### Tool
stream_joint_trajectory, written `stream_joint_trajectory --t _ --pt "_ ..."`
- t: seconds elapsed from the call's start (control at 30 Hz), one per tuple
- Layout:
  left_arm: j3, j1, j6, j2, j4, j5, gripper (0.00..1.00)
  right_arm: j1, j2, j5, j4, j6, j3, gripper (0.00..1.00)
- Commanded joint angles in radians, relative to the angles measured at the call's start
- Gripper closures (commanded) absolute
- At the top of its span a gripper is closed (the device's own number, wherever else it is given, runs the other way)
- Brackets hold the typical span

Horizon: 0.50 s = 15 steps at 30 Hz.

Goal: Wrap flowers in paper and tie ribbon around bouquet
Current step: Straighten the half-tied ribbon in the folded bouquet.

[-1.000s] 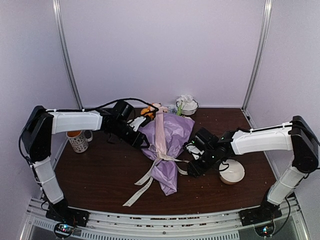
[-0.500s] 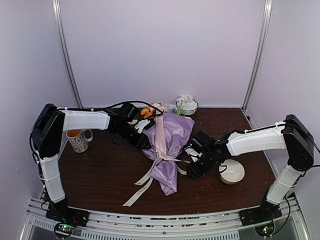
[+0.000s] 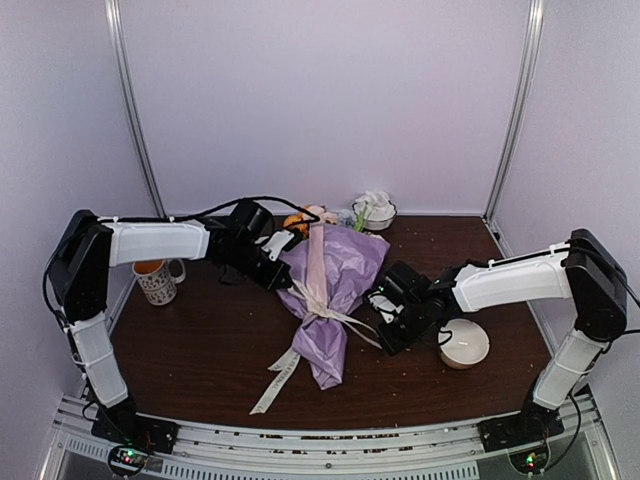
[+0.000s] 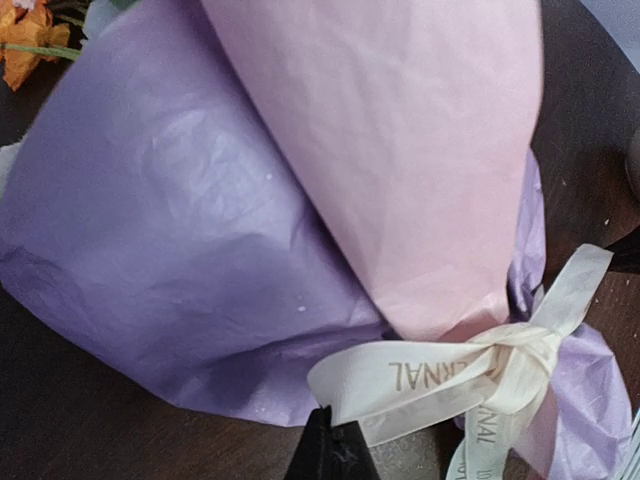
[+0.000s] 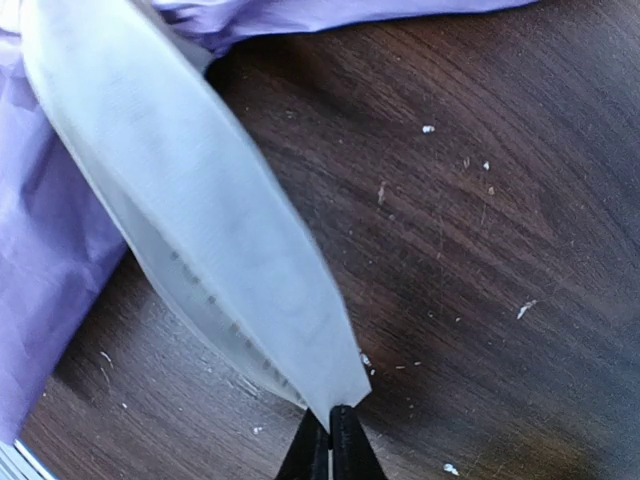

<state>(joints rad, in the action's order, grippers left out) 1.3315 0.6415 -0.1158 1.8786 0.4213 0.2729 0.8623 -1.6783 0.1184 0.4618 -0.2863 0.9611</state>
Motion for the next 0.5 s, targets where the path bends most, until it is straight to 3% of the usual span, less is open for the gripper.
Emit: stream_joint_trajectory --t 0.0,0.27,0.47 --pt "-0.031 0.001 -0.008 -0.073 -0.083 -0.021 1.0 -0.013 -0.003 -0.021 -0.012 0.014 0.018 1.0" --pt "-0.113 0.0 -0.048 -0.114 -0.165 -0.04 1.0 -0.042 0.007 -0.012 -0.008 0.042 0.064 1.0" --pt "-0.118 -0.028 -0.062 -0.109 -0.237 -0.106 1.0 -0.039 -0.001 0.063 -0.036 0.031 -0.013 1.0"
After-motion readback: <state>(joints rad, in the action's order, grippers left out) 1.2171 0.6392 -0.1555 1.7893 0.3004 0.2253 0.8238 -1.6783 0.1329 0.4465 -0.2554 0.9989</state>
